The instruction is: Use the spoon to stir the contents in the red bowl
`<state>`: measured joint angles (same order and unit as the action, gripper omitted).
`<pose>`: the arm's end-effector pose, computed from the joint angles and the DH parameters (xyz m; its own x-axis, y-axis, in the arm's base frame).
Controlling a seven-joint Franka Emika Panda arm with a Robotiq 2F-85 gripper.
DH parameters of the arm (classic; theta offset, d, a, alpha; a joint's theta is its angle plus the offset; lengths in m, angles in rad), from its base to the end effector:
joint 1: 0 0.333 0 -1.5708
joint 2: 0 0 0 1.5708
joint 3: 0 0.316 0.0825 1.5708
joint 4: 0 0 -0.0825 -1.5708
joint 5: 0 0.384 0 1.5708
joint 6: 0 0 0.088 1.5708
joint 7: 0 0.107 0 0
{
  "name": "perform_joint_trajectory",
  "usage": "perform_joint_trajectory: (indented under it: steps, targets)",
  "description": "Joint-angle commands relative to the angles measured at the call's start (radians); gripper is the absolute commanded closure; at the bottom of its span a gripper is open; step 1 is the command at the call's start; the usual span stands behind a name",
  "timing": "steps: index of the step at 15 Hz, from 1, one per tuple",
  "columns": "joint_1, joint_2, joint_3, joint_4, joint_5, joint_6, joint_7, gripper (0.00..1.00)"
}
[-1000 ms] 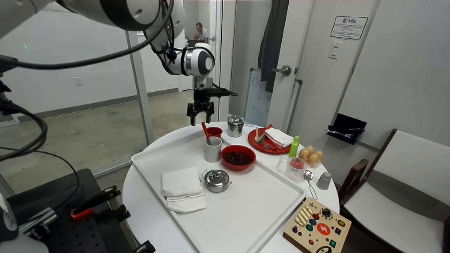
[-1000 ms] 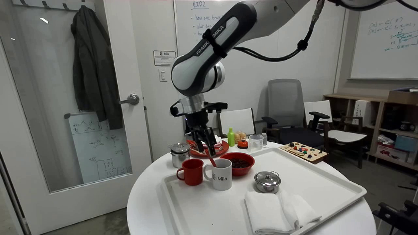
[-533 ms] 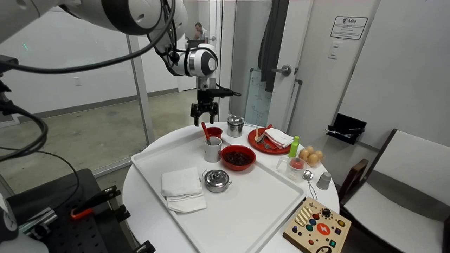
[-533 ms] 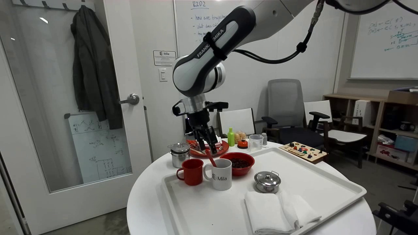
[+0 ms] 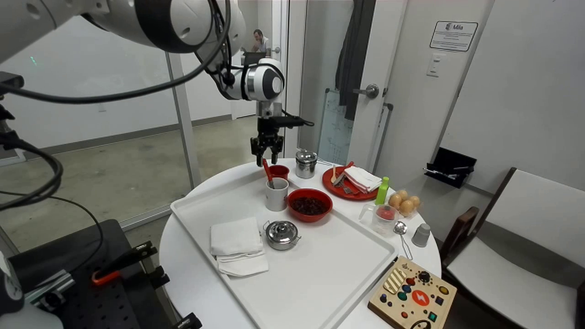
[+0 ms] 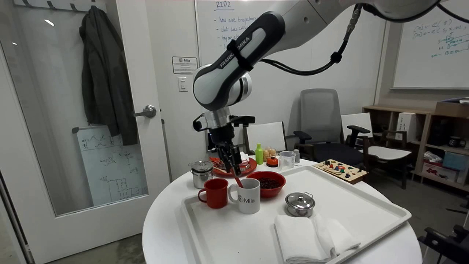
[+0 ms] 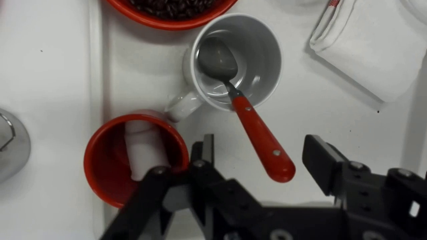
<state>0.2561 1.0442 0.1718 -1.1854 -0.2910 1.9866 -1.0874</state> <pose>0.6847 0.2573 0.1320 -0.0401 0.9828 -0.1803 0.9866 0.0104 -0.1629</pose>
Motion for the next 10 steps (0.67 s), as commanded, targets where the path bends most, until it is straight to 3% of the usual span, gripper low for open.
perform_joint_trajectory:
  steps: [1,4,6,10]
  targets:
    - [0.011,0.035,-0.007,0.068,-0.002,-0.044,-0.018,0.6]
    - [0.01,0.042,-0.006,0.079,0.0,-0.049,-0.018,0.84]
    - [0.01,0.044,-0.007,0.083,0.001,-0.051,-0.018,0.93]
    - [0.01,0.05,-0.008,0.092,0.001,-0.054,-0.019,0.87]
